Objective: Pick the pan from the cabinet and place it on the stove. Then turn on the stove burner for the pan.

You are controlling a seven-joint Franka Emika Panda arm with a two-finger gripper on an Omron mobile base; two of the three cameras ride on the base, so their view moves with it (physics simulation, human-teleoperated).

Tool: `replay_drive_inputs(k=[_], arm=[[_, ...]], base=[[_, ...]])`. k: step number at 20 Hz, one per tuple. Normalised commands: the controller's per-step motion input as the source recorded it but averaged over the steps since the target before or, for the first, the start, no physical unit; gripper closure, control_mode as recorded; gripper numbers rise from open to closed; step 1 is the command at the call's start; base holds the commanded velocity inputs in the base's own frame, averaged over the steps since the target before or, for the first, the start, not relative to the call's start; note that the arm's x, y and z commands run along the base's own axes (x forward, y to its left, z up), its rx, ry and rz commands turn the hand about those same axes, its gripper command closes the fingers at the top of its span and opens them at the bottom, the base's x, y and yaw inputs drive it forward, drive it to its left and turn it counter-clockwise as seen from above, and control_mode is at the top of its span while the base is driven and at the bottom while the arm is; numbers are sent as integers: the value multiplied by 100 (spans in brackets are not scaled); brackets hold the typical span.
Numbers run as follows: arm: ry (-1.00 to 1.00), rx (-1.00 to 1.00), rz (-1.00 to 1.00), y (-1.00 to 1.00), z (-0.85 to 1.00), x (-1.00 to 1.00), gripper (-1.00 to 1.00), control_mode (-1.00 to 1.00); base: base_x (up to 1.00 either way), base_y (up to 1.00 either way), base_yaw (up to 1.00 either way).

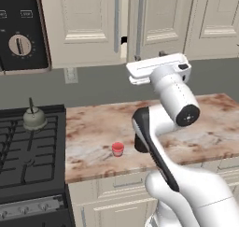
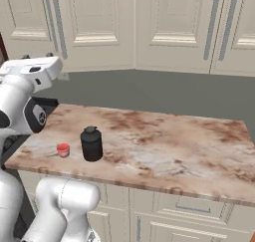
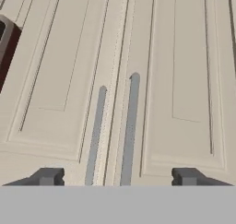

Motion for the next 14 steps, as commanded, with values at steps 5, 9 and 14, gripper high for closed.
replay_drive_inputs(k=[5, 9, 14], arm=[[5, -19, 0, 69, 8, 0, -100, -100], [14, -22, -4, 55, 1, 0, -100, -100], [31, -19, -23, 37, -8, 18, -100, -100]], base=[[0, 0, 0], [0, 0, 0], [0, 0, 0]])
